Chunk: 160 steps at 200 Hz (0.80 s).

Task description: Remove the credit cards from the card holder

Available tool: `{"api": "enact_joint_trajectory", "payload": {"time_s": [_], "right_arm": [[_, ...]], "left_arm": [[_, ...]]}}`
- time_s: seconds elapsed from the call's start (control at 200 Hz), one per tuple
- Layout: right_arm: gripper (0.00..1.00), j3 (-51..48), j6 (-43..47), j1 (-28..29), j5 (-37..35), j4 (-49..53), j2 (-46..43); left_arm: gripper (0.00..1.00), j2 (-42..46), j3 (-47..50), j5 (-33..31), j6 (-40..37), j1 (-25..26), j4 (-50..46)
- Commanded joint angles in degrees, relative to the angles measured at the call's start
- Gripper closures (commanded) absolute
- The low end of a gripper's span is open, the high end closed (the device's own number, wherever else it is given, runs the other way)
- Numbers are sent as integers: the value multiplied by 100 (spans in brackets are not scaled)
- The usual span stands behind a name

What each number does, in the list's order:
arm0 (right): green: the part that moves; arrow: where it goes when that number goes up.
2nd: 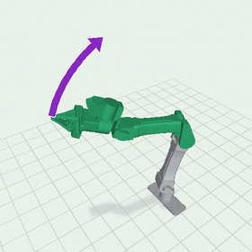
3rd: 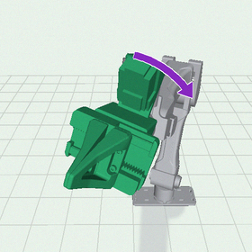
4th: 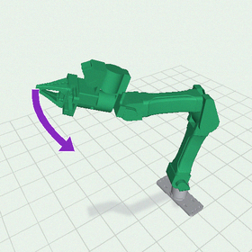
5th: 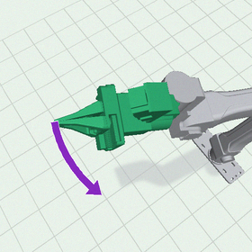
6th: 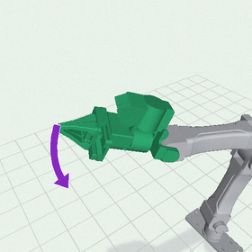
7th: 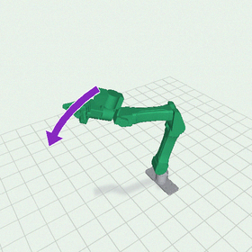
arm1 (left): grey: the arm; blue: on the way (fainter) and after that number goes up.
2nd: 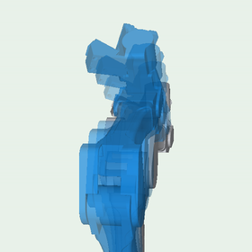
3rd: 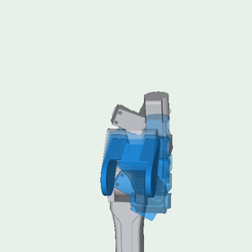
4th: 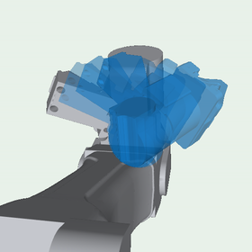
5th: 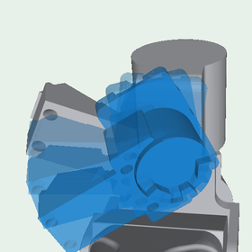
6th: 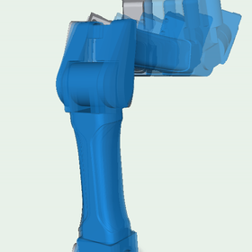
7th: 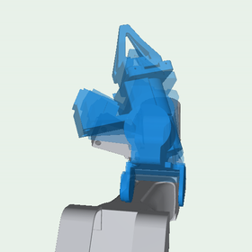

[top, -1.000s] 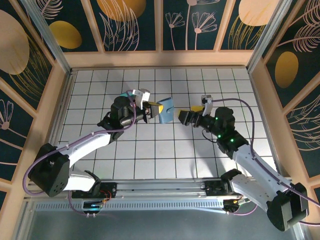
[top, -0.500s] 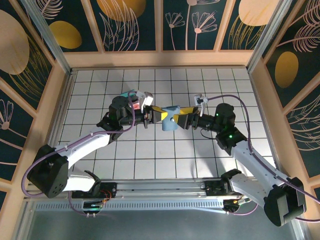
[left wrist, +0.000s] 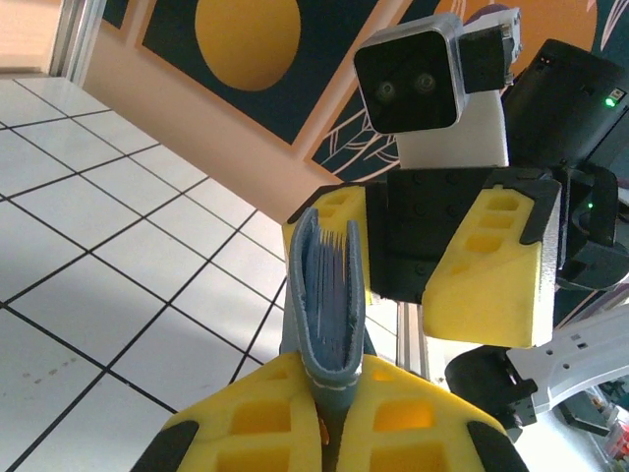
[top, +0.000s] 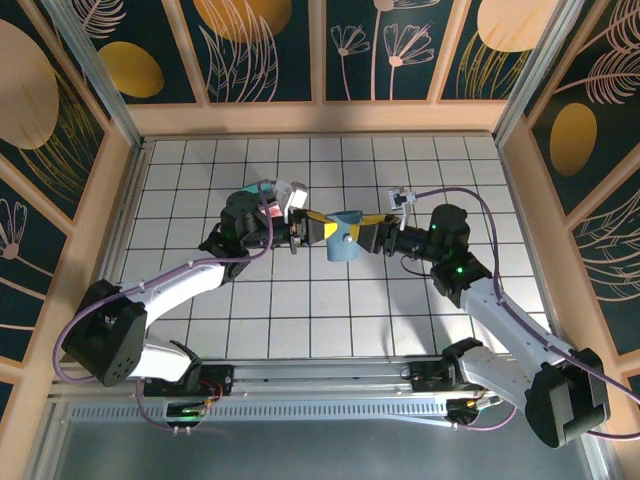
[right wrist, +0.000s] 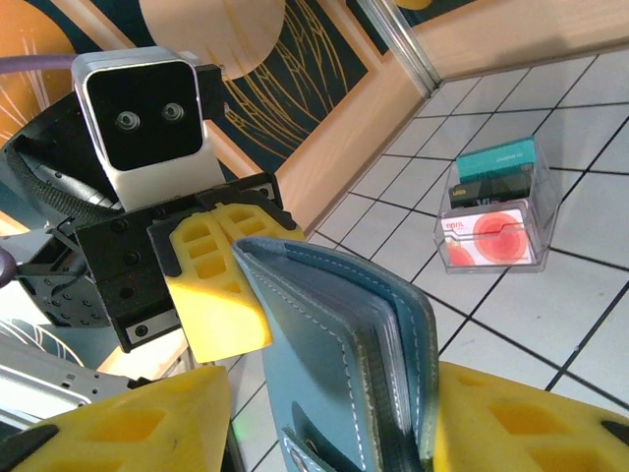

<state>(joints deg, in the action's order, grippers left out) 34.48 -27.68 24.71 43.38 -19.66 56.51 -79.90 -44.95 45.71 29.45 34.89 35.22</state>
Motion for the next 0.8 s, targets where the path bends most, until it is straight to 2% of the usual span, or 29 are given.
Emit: {"api": "enact_joint_trajectory", "payload": {"time_s": [0.0, 0.235, 0.275, 0.35, 0.566, 0.656, 0.796], "right_arm": [[53, 139, -111, 78, 343, -540, 28], [86, 70, -270, 96, 409, -782, 125], [91, 59, -287, 100, 409, -820, 103], [98, 34, -329, 87, 366, -870, 59], [100, -51, -538, 87, 187, -1031, 22], [100, -63, -619, 97, 138, -1063, 66], [100, -106, -738, 97, 143, -1216, 111]], "left_arm": [[100, -79, -163, 140, 124, 21, 380], [96, -61, -122, 107, 229, 21, 407], [90, -61, -120, 84, 245, 26, 370], [64, -25, -86, 24, 233, 26, 222], [34, 496, 414, -459, 78, 17, -165], [32, 665, 601, -486, 91, 9, -199], [35, 767, 827, -436, 199, 16, -189]]}}
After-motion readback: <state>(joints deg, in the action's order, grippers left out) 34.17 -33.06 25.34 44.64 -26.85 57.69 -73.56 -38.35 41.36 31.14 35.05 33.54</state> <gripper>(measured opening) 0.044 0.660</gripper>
